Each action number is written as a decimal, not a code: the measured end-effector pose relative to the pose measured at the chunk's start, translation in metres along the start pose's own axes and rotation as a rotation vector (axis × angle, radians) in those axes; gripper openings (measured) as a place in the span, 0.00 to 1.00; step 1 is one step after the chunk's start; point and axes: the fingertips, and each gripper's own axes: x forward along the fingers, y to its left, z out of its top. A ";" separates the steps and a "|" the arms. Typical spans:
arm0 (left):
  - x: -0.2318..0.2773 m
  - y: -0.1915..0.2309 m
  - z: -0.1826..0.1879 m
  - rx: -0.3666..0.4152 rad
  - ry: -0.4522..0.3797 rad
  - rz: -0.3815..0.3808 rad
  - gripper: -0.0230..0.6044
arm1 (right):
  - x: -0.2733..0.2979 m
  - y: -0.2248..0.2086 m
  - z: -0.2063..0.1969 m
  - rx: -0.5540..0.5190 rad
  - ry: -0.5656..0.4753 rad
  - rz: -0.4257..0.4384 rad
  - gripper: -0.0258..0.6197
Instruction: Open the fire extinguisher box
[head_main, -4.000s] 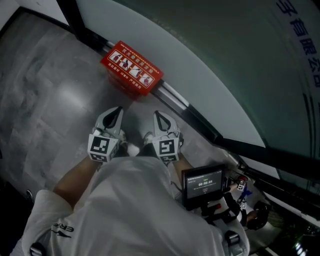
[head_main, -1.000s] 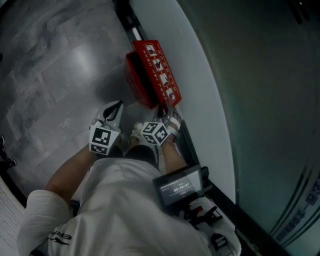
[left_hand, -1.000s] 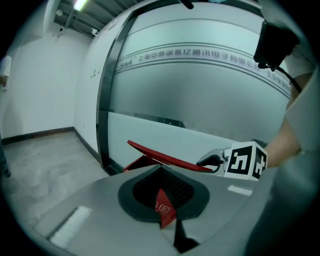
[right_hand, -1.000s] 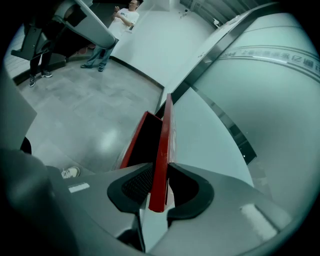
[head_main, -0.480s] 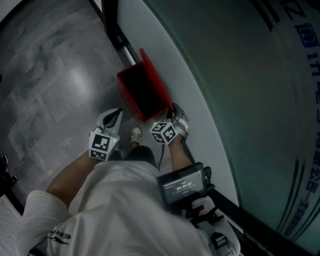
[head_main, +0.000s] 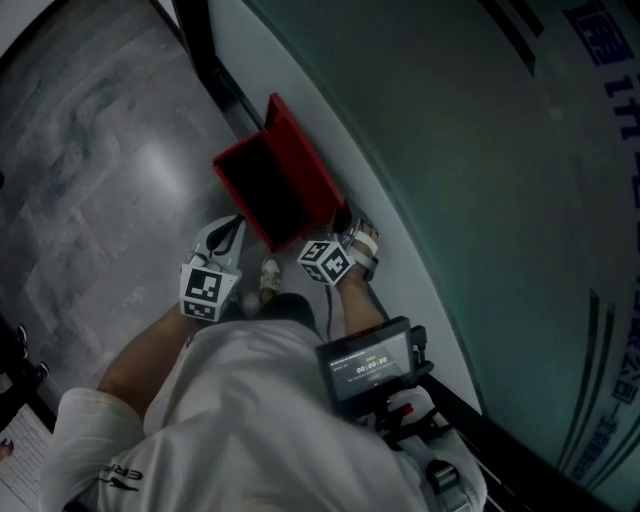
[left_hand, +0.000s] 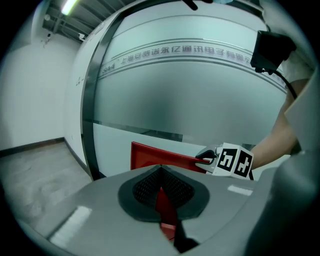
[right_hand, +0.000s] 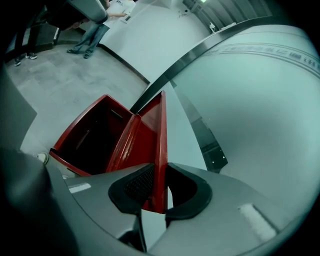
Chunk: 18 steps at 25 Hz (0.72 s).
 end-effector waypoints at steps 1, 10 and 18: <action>0.002 -0.001 0.000 0.001 0.003 -0.003 0.04 | 0.003 -0.002 -0.001 -0.002 0.004 -0.004 0.18; 0.018 -0.002 -0.006 0.004 0.038 -0.017 0.04 | 0.025 -0.015 -0.014 0.005 0.034 -0.050 0.20; 0.021 0.003 -0.010 0.009 0.063 -0.020 0.04 | 0.038 -0.025 -0.026 -0.001 0.072 -0.113 0.22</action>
